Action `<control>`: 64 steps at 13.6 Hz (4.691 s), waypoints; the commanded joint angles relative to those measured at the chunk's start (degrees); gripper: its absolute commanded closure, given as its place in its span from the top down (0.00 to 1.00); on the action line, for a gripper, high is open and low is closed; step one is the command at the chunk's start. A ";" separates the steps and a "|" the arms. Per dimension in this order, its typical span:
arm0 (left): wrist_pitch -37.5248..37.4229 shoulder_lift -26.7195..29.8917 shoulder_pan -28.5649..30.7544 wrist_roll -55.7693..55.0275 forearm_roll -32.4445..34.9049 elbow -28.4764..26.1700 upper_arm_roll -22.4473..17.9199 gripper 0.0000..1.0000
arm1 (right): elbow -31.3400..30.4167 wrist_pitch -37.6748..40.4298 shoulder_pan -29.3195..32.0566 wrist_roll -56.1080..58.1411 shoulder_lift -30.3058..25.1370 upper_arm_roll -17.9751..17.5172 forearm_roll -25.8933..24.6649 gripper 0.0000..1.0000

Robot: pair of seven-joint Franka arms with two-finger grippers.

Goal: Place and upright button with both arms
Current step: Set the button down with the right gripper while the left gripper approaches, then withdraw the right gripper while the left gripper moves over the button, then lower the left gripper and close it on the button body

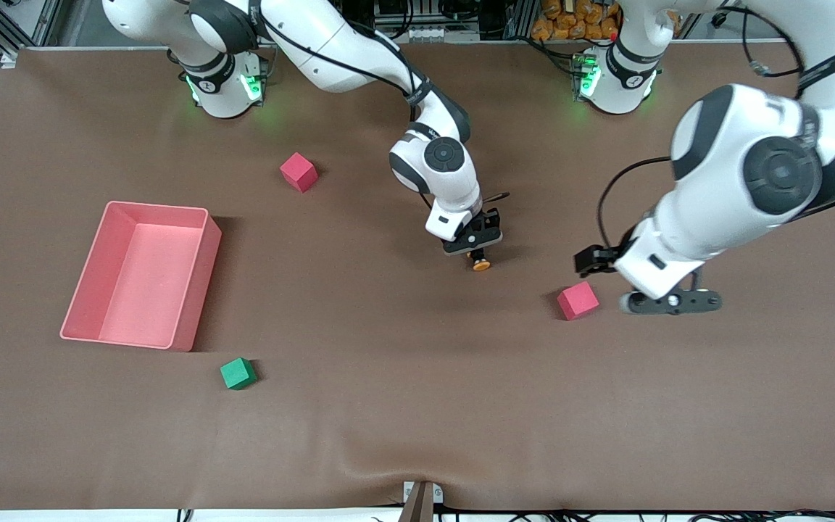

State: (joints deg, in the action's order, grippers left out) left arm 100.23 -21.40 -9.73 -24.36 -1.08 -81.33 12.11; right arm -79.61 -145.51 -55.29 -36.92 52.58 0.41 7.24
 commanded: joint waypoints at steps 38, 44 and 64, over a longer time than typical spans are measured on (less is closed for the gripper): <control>-1.44 -24.12 -10.57 -7.28 -15.35 1.17 -0.42 1.00 | -7.13 62.27 55.55 37.36 -50.11 0.47 -5.92 1.00; -0.47 -26.49 -11.71 -8.25 -16.14 1.35 -0.34 0.79 | -6.70 63.77 57.75 41.14 -51.43 0.11 -7.76 1.00; 2.69 -28.96 -12.50 -8.07 -15.79 1.35 -0.51 0.72 | -4.15 61.84 57.31 34.90 -49.68 0.47 -7.77 1.00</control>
State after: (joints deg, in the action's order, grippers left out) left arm 102.90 -49.80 -21.85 -31.77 -17.12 -80.96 11.83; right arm -84.34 -83.51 1.12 -1.59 2.74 1.43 0.46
